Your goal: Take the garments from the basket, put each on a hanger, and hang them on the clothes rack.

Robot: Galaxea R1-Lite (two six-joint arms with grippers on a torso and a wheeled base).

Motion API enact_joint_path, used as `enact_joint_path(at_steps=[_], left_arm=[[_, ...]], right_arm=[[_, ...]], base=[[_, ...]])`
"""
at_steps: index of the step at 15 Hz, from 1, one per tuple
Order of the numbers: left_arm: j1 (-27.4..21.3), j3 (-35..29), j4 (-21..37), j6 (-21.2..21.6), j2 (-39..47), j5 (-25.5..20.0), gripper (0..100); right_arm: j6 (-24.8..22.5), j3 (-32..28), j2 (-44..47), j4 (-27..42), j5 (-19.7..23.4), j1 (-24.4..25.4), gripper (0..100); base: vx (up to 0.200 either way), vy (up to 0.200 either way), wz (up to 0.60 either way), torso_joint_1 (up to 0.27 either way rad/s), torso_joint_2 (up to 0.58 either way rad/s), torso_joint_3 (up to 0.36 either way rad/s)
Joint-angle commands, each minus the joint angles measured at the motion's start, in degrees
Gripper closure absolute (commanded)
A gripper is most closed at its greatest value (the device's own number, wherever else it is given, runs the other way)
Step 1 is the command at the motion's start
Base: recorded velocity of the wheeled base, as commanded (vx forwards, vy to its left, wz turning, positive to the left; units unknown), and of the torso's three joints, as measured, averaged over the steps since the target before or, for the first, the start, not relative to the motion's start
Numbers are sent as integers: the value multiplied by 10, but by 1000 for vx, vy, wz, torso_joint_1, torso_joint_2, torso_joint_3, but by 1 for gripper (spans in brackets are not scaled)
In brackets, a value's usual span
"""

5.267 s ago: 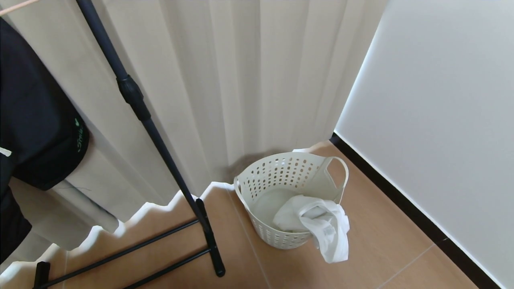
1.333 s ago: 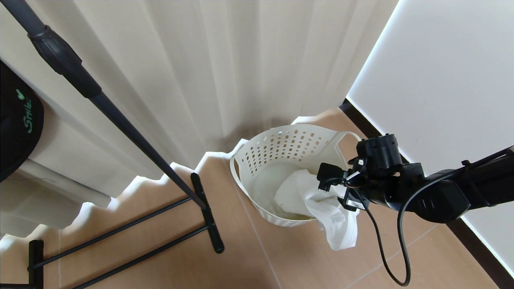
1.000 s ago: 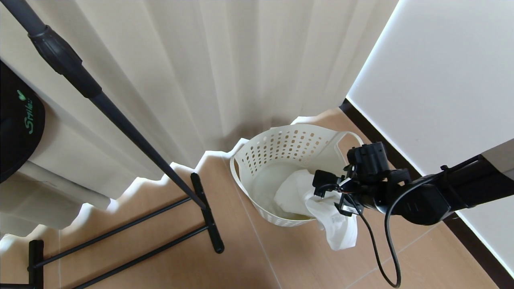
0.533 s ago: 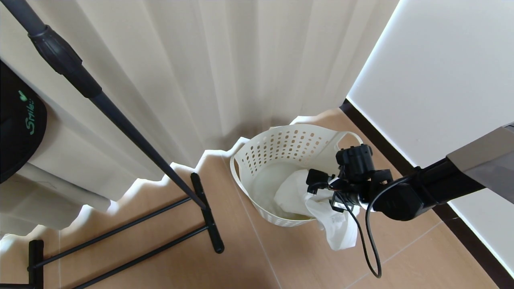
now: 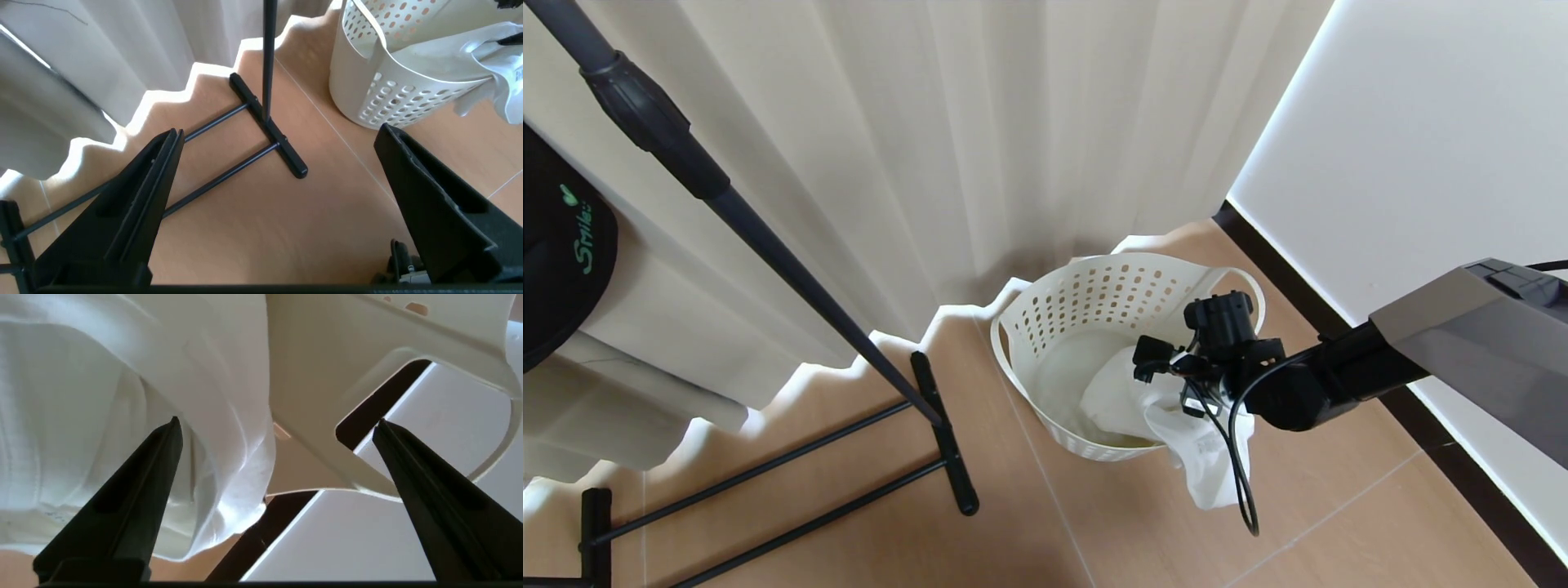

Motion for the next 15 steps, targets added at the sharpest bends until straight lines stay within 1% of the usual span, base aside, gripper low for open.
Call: enact_joint_path(at_steps=[1,5,6,8,9,10,11,12,13,14,15], left_arm=[[0,0,0,0,1,0,0],[0,0,-1,0,1,0,0],[0,0,0,0,1,0,0],[0,0,-1,-1,1,0,0],[0,0,0,-1,1,0,0],[0,0,0,-1,1,0,0],[0,0,0,-1,1,0,0],[0,0,-1,0,1,0,0],[0,0,-1,-1,1,0,0],[0,0,0,-1,1,0,0],[0,0,0,-1,1,0,0]], right_arm=[[0,-22,21,0,0,-5,0],[1,-34,30,-2,1,-11,0],[1,-33,30,-2,2,-11,100],[6,-27,29,-1,6,-11,100],[15,-24,26,-2,7,-11,100],[35,-19,22,-2,9,-11,100],[41,-17,19,-2,10,-11,100],[80,7,-9,-3,19,-8,100],[132,50,-53,-3,56,3,100],[181,87,-97,-3,84,17,100],[218,119,-139,-3,95,24,100]], base=[[0,0,0,0,0,0],[0,0,0,0,0,0],[0,0,0,0,0,0],[0,0,0,0,0,0],[0,0,0,0,0,0],[0,0,0,0,0,0],[0,0,0,0,0,0],[0,0,0,0,0,0],[0,0,0,0,0,0],[0,0,0,0,0,0],[0,0,0,0,0,0]])
